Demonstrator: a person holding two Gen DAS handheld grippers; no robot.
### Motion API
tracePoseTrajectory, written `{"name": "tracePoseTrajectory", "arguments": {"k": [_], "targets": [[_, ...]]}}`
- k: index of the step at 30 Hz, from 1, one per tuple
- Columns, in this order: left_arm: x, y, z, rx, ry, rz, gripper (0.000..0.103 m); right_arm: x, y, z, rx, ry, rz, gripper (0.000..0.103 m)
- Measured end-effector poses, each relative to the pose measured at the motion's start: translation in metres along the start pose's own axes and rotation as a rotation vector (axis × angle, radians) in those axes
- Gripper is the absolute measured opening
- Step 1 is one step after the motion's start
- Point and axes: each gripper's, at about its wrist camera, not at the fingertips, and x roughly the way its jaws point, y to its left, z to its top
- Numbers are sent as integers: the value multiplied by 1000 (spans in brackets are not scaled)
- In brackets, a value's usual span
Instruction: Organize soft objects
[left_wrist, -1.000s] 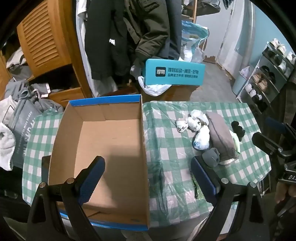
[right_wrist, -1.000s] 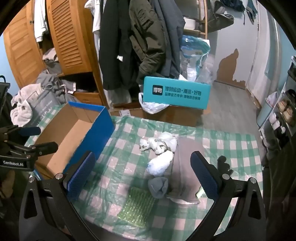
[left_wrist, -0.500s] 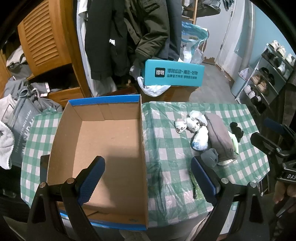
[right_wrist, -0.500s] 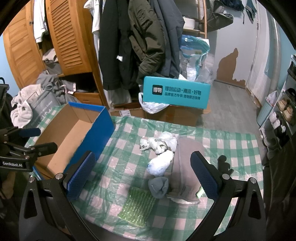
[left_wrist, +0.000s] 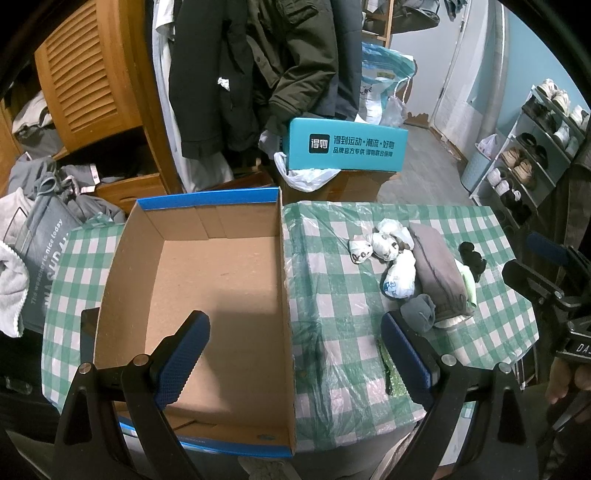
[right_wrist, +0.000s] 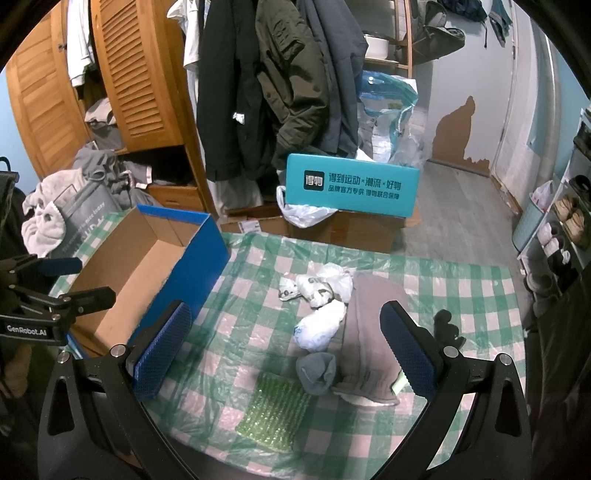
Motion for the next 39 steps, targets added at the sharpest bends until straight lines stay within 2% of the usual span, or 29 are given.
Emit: {"name": "tracePoseTrajectory", "arguments": {"k": [39], "targets": [[0, 0, 0, -2, 2, 0, 95, -2, -3, 1, 1, -1, 0, 101]]}}
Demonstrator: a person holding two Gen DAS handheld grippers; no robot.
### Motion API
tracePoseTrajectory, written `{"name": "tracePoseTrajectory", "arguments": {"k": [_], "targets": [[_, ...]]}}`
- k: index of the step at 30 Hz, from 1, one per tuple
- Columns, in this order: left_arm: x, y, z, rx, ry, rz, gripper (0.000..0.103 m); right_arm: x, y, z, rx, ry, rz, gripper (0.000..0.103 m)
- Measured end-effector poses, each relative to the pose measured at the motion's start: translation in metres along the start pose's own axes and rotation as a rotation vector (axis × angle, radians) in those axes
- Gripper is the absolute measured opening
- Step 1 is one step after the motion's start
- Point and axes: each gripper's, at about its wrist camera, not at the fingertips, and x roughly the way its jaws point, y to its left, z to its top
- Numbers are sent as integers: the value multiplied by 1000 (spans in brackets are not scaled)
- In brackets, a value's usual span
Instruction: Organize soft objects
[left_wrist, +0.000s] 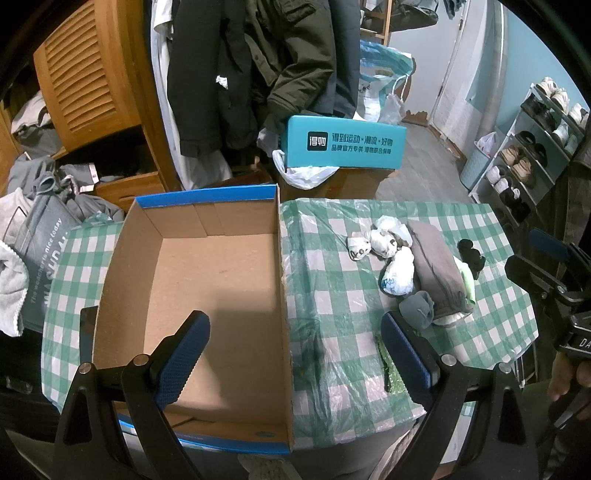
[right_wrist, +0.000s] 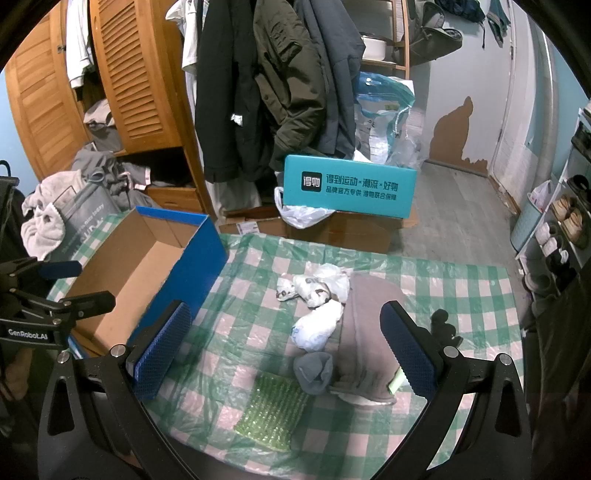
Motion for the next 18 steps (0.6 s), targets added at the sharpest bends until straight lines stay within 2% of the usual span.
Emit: {"name": "tracePoseTrajectory", "arguments": {"k": [11, 18], "targets": [[5, -12, -12, 6, 22, -19, 95, -6, -12, 5, 11, 14, -20, 101], [23, -25, -13, 25, 94, -59, 95, 2, -24, -5, 28, 29, -57, 101]]}}
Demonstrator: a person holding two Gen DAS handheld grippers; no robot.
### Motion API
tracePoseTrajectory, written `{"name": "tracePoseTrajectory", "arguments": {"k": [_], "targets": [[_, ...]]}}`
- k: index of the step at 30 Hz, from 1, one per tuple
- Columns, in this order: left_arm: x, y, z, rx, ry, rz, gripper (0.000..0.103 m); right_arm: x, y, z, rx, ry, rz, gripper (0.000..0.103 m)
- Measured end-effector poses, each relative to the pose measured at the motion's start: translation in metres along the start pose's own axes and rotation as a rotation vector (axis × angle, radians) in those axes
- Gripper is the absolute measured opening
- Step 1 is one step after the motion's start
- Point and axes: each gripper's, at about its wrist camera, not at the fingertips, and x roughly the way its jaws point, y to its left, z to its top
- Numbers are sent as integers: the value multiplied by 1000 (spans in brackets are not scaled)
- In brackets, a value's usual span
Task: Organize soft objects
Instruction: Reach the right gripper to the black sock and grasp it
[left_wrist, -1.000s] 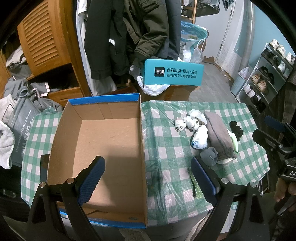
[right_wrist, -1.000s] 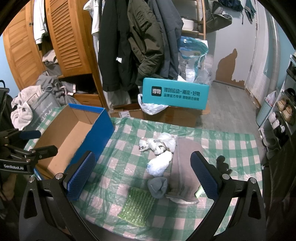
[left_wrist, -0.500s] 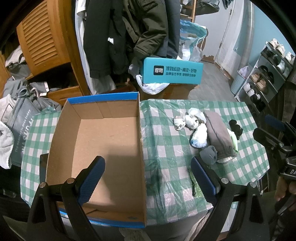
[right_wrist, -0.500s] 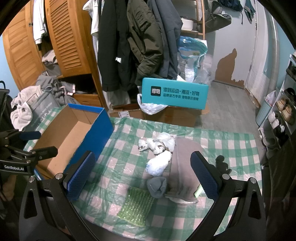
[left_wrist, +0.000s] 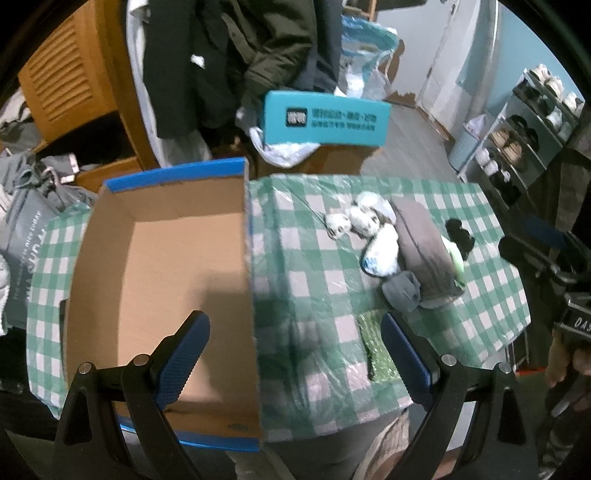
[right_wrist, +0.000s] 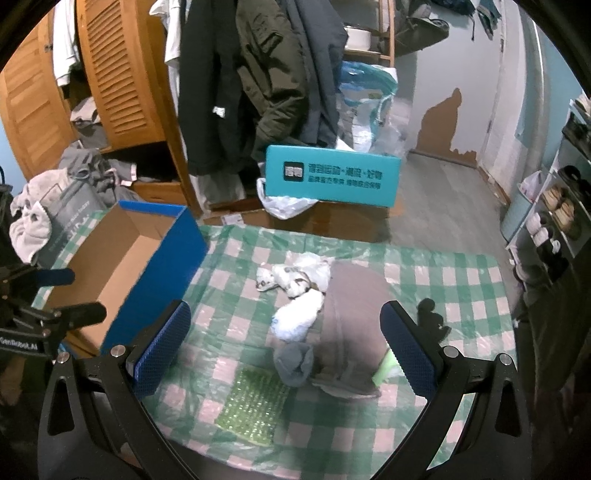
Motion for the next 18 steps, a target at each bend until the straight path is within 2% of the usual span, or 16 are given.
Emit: {"name": "tracePoseTrajectory", "arguments": {"k": [18], "targets": [[67, -54, -9, 65, 190, -20, 95, 20, -62, -24, 99, 88, -84, 101]]}}
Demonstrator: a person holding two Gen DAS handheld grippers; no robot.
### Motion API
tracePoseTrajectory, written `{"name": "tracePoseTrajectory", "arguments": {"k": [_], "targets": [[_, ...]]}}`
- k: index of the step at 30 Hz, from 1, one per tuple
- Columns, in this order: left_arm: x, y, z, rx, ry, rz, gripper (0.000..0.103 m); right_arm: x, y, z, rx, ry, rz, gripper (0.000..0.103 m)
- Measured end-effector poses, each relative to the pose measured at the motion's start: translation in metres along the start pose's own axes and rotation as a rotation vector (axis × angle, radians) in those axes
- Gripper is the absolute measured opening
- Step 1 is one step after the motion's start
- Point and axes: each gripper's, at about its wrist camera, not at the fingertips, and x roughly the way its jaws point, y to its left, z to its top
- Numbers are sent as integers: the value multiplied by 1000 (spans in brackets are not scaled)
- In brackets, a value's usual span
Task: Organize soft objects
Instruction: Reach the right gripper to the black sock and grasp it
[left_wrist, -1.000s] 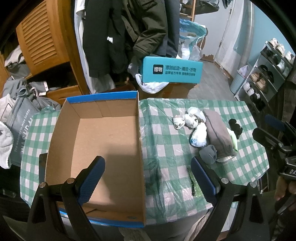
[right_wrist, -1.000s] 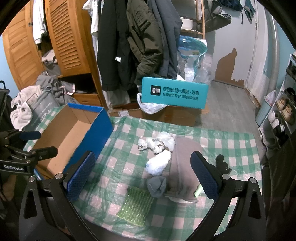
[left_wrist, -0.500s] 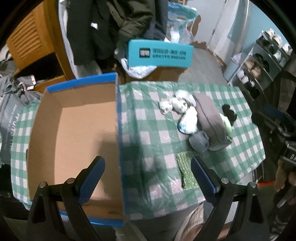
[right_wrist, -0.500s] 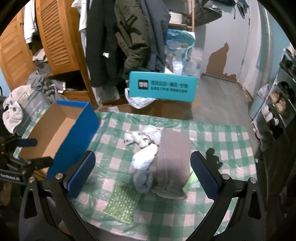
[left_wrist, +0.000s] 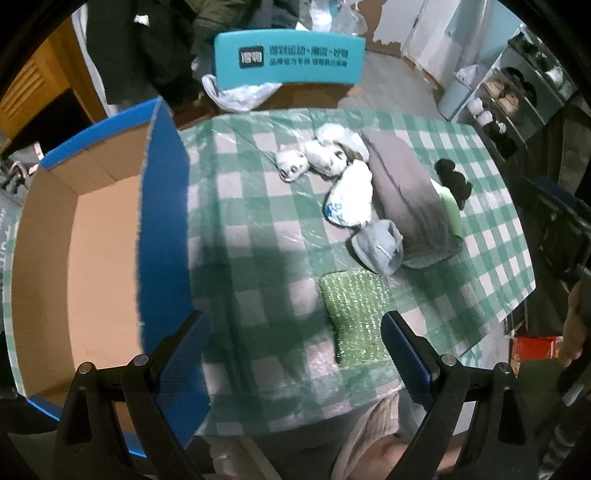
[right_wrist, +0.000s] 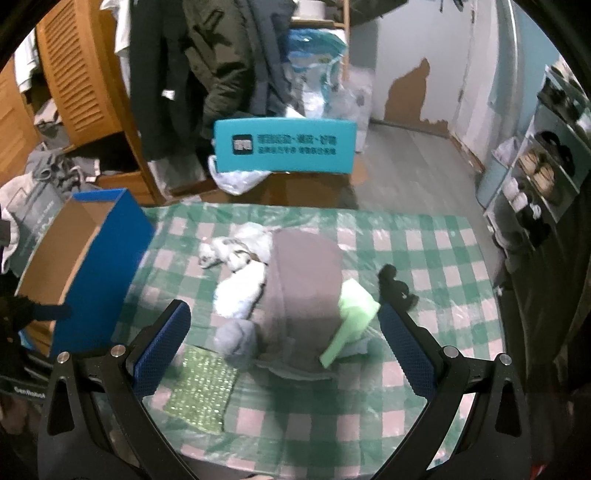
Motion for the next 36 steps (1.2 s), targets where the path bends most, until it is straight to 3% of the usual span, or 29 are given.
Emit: {"name": "tracePoseTrajectory", "arguments": {"k": [11, 24, 36], "targets": [[44, -29, 2, 5, 84, 20, 95, 28, -52, -5, 83, 63, -78, 101], [69, -33, 37, -19, 69, 32, 95, 100, -128, -5, 224, 231, -122, 101], [101, -38, 48, 4, 134, 23, 95, 152, -147, 8, 231, 270, -138, 101]]}}
